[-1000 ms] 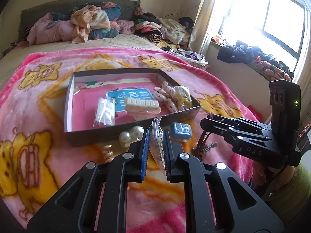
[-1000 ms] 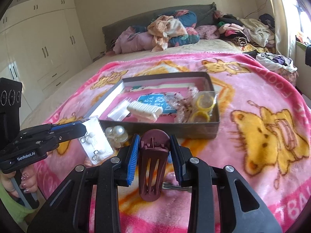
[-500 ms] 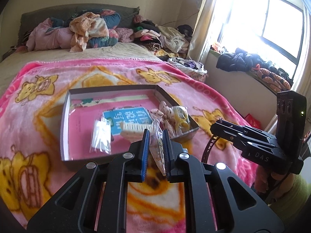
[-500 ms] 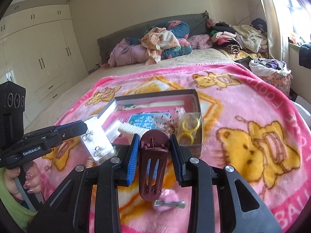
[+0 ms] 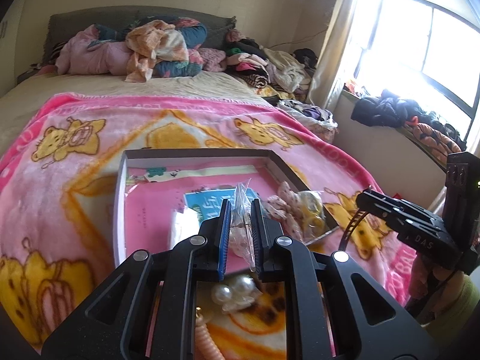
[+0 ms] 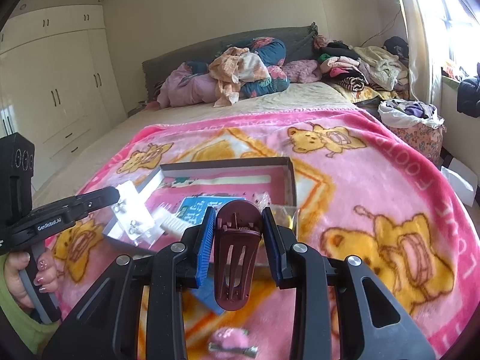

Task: Organize jewelry
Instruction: 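Carry the earring packet and maroon clip into the box and open both tools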

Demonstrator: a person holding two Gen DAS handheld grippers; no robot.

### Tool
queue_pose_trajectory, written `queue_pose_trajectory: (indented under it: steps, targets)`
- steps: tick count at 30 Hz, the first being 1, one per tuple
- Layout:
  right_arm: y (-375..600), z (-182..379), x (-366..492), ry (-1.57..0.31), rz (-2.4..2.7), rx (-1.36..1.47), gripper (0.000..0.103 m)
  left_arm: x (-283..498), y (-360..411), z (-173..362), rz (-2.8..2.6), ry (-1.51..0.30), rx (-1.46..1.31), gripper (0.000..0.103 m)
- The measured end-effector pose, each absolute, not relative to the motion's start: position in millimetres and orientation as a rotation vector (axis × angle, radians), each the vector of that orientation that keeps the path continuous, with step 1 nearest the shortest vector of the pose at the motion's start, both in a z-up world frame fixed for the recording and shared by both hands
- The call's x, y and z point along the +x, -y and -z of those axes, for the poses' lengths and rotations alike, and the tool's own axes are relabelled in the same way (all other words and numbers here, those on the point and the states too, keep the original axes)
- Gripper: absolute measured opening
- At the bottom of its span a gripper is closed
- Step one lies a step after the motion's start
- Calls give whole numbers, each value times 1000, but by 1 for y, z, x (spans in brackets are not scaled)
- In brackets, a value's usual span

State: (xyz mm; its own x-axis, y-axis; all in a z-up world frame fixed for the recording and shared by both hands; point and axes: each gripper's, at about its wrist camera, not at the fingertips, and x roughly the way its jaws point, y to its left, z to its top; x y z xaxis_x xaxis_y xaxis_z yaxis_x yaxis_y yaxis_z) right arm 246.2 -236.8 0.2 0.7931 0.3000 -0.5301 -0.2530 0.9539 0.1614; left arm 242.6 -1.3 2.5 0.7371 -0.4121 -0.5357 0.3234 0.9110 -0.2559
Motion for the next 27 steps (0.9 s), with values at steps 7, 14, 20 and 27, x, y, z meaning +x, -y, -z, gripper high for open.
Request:
queue_pose_trajectory:
  steps: [7, 14, 20, 27]
  targets:
    - [238, -3, 270, -588, -273, 67, 30, 255, -7, 8, 375, -635, -172, 8]
    - [234, -1, 293, -605, -263, 61, 30, 264, -18, 17, 356, -646, -215, 8]
    - [222, 5, 310, -623, -265, 29, 30, 269, -24, 26, 364, -660, -256, 8]
    - [206, 14, 327, -647, -270, 2, 30, 273, -24, 36, 377, -672, -268, 8]
